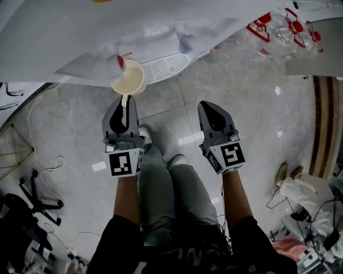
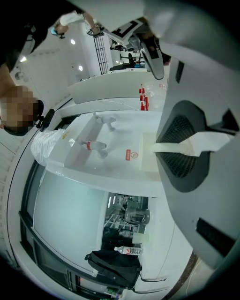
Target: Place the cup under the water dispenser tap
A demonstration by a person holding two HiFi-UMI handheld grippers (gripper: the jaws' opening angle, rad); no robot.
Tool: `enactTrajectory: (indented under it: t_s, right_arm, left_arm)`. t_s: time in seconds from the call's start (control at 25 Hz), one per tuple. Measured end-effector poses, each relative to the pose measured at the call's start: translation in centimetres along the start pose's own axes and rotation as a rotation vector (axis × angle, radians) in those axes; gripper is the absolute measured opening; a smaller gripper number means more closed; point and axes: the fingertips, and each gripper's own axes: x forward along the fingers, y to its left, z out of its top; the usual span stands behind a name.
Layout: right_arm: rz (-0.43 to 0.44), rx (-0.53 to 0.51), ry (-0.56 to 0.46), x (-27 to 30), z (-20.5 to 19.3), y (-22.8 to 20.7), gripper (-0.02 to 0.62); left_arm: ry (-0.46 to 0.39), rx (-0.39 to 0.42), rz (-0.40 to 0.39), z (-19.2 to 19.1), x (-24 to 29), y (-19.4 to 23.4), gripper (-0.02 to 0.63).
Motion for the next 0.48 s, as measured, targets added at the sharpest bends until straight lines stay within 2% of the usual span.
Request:
enactTrajectory:
  t_s: [0.36,0.48]
  right_arm:
    - [-0.012,-0.004,-0.04,0.08,0.32,0.16,0.014]
    - [-0.015,0.008,0.001,-0.06,0.08,0.5,0.014]
  left_arm:
    - [0.01,0.018,-0.006,-0.16,0.18,-0.14,0.049]
    - [0.02,0.006,-0.006,-0.46,0.05,-0.23,0.049]
